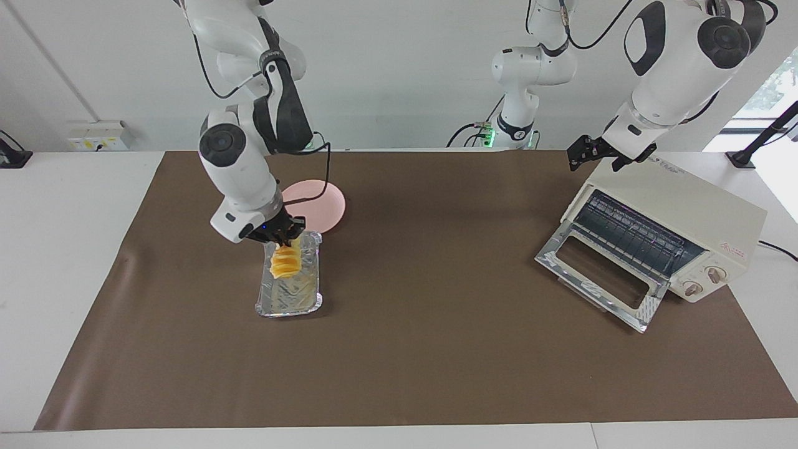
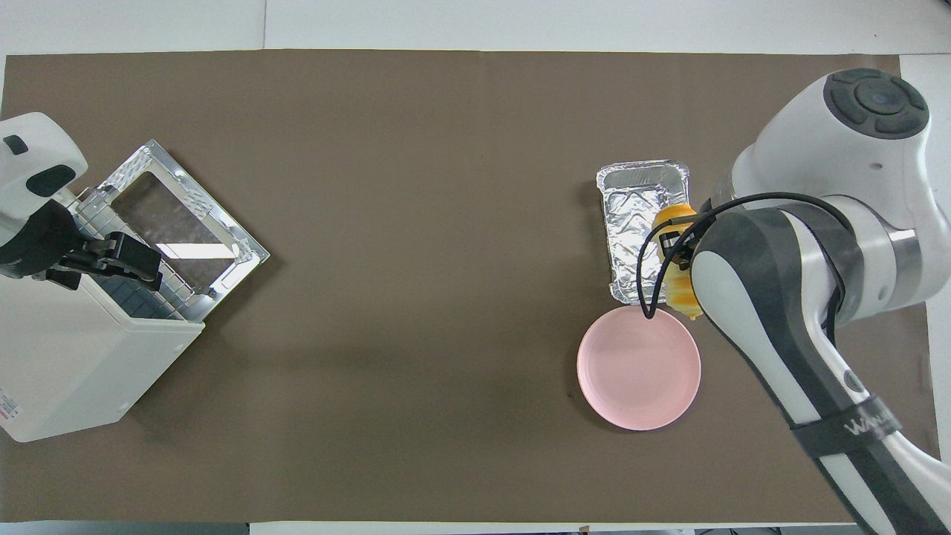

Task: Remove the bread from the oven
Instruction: 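Carry the bread slices onto the pink plate with the right gripper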

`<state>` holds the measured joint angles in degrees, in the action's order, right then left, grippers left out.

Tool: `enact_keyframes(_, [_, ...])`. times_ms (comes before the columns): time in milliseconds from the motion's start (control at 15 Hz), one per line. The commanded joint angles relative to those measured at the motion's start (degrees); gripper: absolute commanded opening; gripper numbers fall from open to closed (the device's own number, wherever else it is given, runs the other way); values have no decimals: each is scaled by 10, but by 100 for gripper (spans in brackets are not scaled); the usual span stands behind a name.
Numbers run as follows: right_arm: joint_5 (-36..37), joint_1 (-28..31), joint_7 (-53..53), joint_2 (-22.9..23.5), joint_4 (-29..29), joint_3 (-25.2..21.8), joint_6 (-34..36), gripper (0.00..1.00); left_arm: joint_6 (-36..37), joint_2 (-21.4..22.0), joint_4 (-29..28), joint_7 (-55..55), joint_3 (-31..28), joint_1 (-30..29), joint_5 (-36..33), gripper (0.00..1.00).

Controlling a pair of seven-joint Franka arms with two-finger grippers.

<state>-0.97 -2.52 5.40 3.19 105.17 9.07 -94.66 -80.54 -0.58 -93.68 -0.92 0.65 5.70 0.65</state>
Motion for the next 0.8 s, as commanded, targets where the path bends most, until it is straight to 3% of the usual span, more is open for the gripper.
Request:
enact_keyframes(0, [-7,2,8,-90,113,3,-5,0,-8,10,-7,4,2,-3,-10,100])
enact_keyframes(133, [-23,1,8,-129,179,3,-15,0,-8,10,-7,4,2,-3,-10,100])
enact_keyframes(333, [-46,0,8,-164,281,3,-113,0,-8,10,-7,4,2,-3,-10,100])
enact_keyframes(733, [-52,-45,36,-157,344,4,-215,0,-8,10,-7,4,2,-3,-10,100])
